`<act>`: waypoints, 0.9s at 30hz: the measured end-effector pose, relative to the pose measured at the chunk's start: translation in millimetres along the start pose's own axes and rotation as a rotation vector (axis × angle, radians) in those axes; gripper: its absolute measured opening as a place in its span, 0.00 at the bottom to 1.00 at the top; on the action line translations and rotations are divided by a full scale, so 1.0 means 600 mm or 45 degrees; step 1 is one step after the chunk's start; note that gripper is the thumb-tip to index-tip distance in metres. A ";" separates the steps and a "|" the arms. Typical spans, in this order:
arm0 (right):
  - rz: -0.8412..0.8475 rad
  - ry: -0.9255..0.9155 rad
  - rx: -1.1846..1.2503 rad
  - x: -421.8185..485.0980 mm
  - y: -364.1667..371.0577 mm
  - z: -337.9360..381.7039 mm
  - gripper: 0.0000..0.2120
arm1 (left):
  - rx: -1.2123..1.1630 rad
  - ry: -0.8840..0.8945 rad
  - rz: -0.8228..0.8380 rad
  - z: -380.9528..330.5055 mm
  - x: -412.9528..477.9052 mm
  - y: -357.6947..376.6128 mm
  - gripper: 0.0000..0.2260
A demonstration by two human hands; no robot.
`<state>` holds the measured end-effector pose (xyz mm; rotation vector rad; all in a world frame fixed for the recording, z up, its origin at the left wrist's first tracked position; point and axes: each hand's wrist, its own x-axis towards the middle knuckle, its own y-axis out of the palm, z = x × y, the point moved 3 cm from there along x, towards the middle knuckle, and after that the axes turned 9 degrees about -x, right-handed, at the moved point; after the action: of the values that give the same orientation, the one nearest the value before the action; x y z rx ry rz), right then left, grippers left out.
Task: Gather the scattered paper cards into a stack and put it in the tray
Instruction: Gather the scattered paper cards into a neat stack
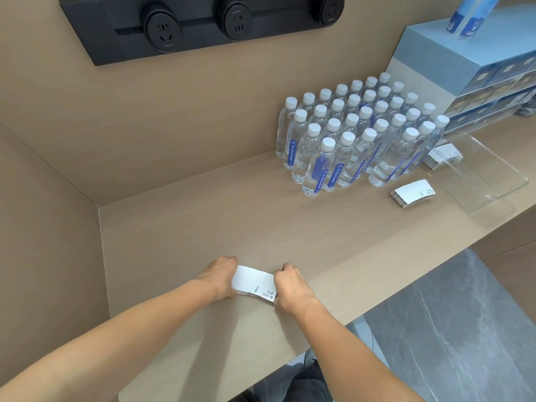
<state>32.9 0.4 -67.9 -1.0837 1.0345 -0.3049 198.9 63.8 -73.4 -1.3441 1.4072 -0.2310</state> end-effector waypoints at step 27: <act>-0.081 -0.044 0.078 -0.006 0.008 -0.001 0.18 | 0.265 0.191 0.035 -0.015 -0.009 0.003 0.16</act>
<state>29.6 4.6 -70.0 -1.0649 0.9552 -0.3654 189.5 63.9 -68.7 -1.1540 1.4813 -0.4553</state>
